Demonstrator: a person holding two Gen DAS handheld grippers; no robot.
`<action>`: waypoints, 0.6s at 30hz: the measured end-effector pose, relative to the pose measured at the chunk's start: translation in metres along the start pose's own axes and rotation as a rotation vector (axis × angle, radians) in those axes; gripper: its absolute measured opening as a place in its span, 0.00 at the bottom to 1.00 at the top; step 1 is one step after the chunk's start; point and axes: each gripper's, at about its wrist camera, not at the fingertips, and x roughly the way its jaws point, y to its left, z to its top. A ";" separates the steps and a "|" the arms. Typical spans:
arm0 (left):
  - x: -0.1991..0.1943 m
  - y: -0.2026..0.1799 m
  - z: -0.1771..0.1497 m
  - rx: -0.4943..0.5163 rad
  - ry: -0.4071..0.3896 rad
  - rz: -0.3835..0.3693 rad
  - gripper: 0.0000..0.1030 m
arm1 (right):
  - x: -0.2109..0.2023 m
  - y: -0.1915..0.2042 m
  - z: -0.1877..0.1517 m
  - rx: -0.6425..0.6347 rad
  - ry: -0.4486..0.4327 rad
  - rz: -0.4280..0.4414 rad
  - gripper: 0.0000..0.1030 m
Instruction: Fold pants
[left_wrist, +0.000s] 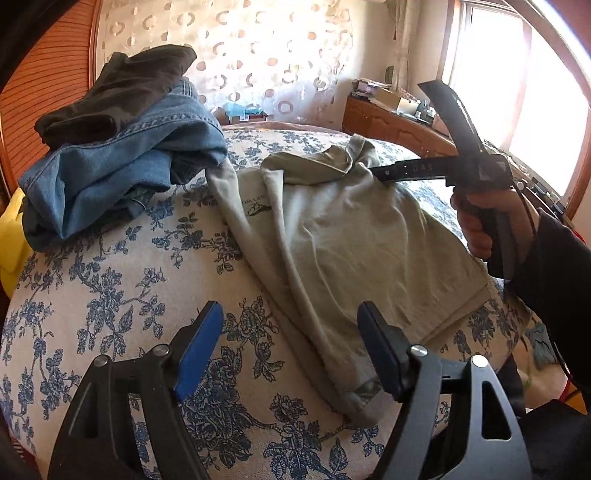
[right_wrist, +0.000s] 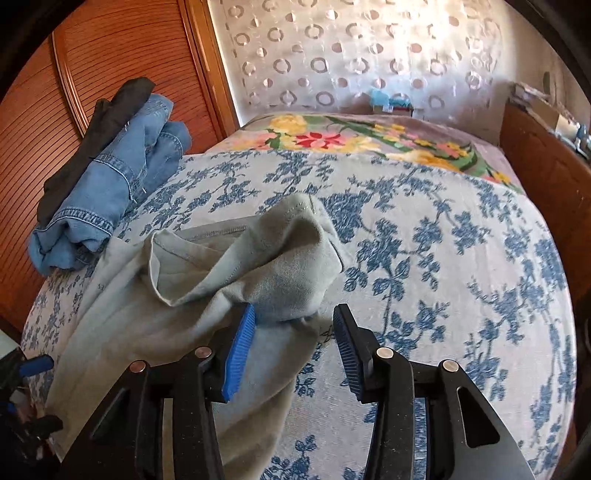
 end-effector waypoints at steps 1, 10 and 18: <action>0.000 0.000 0.000 0.000 0.002 0.000 0.74 | 0.000 0.000 -0.001 0.000 -0.004 0.007 0.41; 0.000 0.002 0.000 -0.003 -0.003 0.007 0.74 | -0.025 -0.022 -0.010 0.034 -0.021 0.087 0.04; 0.003 0.000 0.001 0.003 -0.001 0.004 0.74 | -0.075 -0.078 -0.013 0.073 -0.072 -0.078 0.04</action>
